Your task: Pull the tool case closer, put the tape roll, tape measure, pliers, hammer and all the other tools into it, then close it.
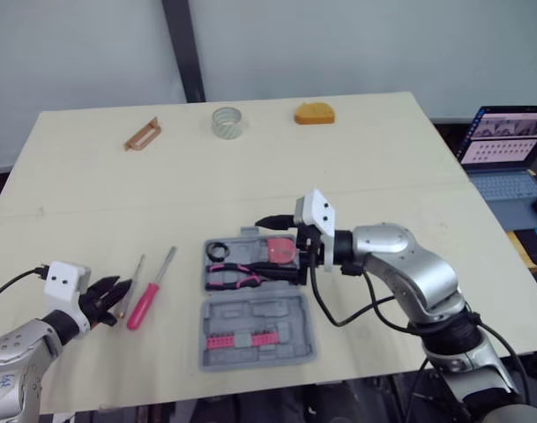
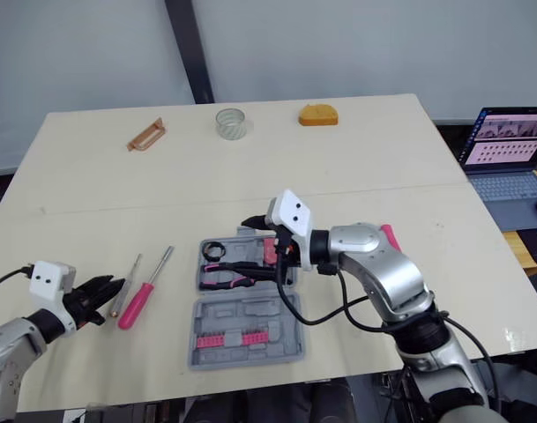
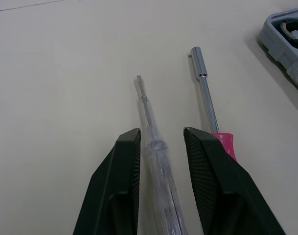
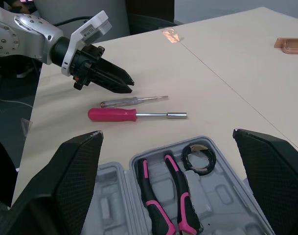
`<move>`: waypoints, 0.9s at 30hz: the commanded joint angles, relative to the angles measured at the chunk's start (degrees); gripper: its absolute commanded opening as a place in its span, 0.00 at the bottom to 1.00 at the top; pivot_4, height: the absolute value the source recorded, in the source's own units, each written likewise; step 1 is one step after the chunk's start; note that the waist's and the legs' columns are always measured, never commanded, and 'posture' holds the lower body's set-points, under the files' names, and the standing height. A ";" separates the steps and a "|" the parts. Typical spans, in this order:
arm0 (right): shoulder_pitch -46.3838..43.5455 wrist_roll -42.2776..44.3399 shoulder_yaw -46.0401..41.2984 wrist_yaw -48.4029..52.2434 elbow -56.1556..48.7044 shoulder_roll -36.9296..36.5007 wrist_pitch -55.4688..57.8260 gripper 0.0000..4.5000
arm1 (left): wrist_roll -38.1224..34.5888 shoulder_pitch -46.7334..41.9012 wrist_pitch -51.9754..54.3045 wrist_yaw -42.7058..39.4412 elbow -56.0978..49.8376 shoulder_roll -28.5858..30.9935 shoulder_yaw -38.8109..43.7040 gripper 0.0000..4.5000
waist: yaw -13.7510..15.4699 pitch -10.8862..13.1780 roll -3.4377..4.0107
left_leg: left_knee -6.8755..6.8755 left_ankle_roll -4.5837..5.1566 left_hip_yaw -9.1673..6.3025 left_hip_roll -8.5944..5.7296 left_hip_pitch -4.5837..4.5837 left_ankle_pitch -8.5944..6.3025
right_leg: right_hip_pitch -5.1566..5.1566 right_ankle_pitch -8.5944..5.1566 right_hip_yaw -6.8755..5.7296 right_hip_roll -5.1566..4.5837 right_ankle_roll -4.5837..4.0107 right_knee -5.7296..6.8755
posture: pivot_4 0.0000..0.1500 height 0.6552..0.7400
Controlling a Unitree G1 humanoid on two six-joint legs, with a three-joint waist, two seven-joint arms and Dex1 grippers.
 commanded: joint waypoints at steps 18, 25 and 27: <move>-0.95 -0.41 0.94 0.98 -2.02 -0.52 -0.37 1.00 | 5.05 -0.91 -2.89 1.51 4.06 -0.08 -3.80 0.34 | 0.00 0.00 0.00 | -0.01 0.00 0.00 0.00 0.00 0.00 | 0.00 0.00 0.00 0.00 0.00 -0.01 | 1.00 1.00; -1.25 -0.37 0.71 1.08 -1.67 -0.88 -0.45 1.00 | 5.97 -1.40 -3.92 1.73 6.14 -0.19 -4.69 0.34 | 0.00 0.00 0.00 | -0.02 0.00 0.01 0.00 0.00 0.00 | -0.01 0.00 0.00 0.00 0.00 0.00 | 1.00 1.00; -1.31 -0.38 0.69 1.07 -1.61 -0.88 -0.46 1.00 | 6.04 -1.48 -4.14 1.67 6.45 -0.23 -4.76 0.34 | 0.00 0.00 0.00 | -0.02 0.00 0.01 0.00 0.00 0.00 | -0.01 0.00 0.00 0.00 0.00 0.00 | 1.00 1.00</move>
